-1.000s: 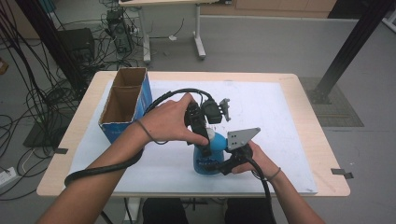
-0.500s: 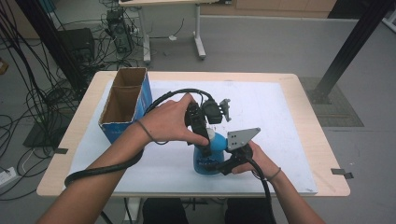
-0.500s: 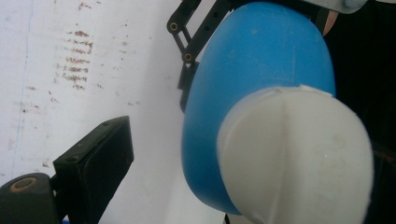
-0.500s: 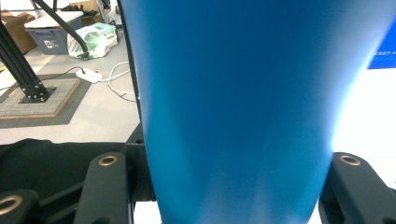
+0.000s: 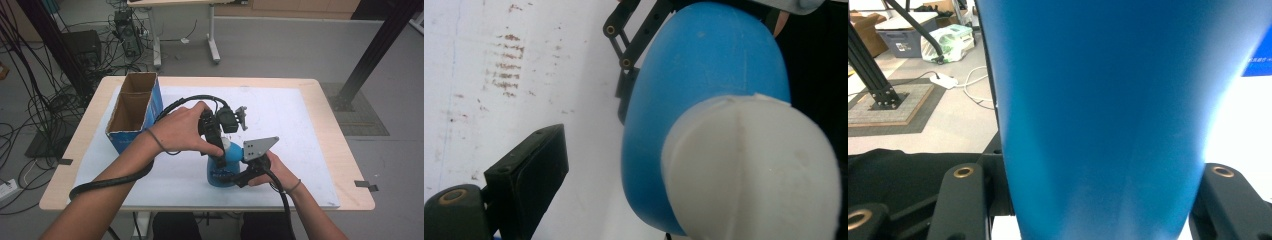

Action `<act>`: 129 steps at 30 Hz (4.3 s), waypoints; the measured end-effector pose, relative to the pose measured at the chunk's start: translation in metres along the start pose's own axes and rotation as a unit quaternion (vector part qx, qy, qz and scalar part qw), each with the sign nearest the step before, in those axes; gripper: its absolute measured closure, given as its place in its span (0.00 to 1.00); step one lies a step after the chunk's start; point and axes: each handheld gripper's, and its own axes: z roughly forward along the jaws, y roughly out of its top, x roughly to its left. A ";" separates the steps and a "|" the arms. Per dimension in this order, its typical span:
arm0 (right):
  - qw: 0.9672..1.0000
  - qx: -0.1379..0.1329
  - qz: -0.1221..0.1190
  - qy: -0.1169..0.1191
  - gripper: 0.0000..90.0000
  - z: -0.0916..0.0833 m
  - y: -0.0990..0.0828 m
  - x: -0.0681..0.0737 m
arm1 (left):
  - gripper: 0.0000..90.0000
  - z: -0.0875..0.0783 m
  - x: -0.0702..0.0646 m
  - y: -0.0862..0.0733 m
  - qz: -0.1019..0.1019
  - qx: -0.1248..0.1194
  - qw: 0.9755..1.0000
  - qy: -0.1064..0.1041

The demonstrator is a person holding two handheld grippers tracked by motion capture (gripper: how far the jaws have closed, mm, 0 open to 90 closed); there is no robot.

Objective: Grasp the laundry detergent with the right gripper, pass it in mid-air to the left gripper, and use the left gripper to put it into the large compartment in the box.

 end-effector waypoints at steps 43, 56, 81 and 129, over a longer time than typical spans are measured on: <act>1.000 0.001 -0.001 0.009 0.47 -0.001 0.006 -0.005 | 0.41 0.000 -0.011 0.018 0.018 0.028 0.999 0.001; 1.000 0.000 -0.006 0.010 0.46 -0.003 0.008 -0.006 | 0.41 -0.003 -0.016 0.019 0.014 0.029 0.999 0.008; 1.000 -0.001 -0.002 0.013 0.46 -0.003 0.007 -0.005 | 0.41 -0.002 -0.016 0.019 0.010 0.029 1.000 0.004; 1.000 -0.004 -0.003 0.018 0.46 0.004 0.010 -0.014 | 0.41 -0.005 -0.010 0.012 0.001 0.024 1.000 0.008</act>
